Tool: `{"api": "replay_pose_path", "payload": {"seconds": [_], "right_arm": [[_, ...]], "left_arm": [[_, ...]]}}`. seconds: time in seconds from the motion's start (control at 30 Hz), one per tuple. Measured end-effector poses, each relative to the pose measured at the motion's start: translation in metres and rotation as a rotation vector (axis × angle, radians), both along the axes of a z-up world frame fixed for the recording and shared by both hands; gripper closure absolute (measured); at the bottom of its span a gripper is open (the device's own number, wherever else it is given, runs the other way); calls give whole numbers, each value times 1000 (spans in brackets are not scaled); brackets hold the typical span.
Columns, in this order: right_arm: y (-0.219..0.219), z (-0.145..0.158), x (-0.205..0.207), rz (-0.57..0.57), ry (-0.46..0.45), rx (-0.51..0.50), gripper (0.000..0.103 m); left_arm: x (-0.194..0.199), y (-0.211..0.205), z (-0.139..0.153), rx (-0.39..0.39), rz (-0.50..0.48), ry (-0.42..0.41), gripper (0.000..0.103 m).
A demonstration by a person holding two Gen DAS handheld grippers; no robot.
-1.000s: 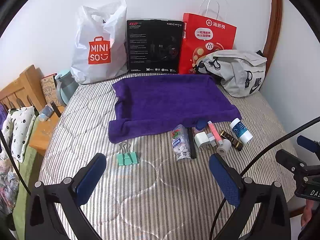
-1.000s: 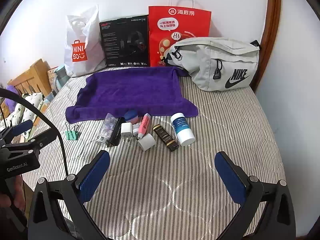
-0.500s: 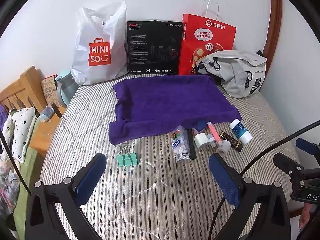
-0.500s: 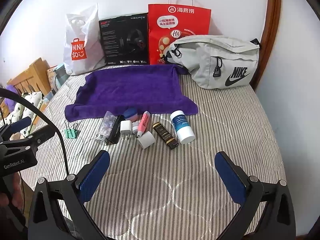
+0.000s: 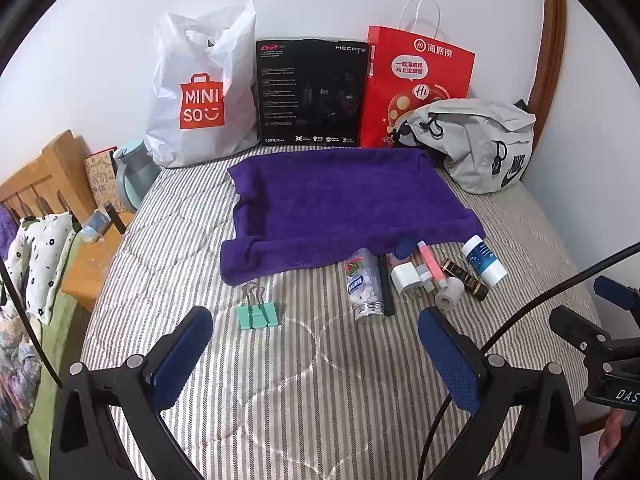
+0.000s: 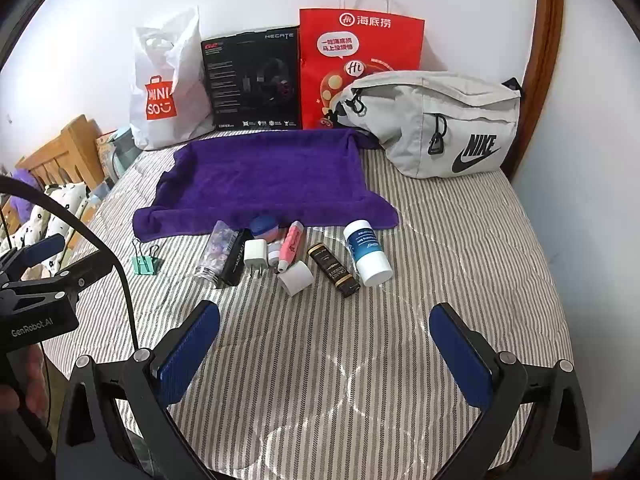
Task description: Organize rigid objects
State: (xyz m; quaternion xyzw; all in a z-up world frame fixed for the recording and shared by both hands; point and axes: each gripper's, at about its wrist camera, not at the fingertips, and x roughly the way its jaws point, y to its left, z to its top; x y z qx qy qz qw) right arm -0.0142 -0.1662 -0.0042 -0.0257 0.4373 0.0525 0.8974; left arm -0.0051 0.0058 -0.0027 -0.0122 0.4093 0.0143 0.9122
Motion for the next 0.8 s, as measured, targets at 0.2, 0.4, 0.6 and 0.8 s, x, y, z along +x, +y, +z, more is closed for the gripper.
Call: {"api": "replay_pose_path", "payload": {"seconds": [0.2, 0.4, 0.6, 0.8], "right_arm": [[1, 0, -1, 4, -2, -2, 0], [-1, 1, -2, 4, 0, 1, 0], [-1, 1, -3, 4, 0, -2, 0], [-1, 1, -3, 7, 4, 0, 0]], "left_arm": [[-1, -1, 2, -2, -5, -6, 0], [-1, -2, 3, 4, -9, -3, 0], [-2, -3, 2, -1, -7, -3, 0], [-2, -3, 2, 0, -8, -3, 0]]}}
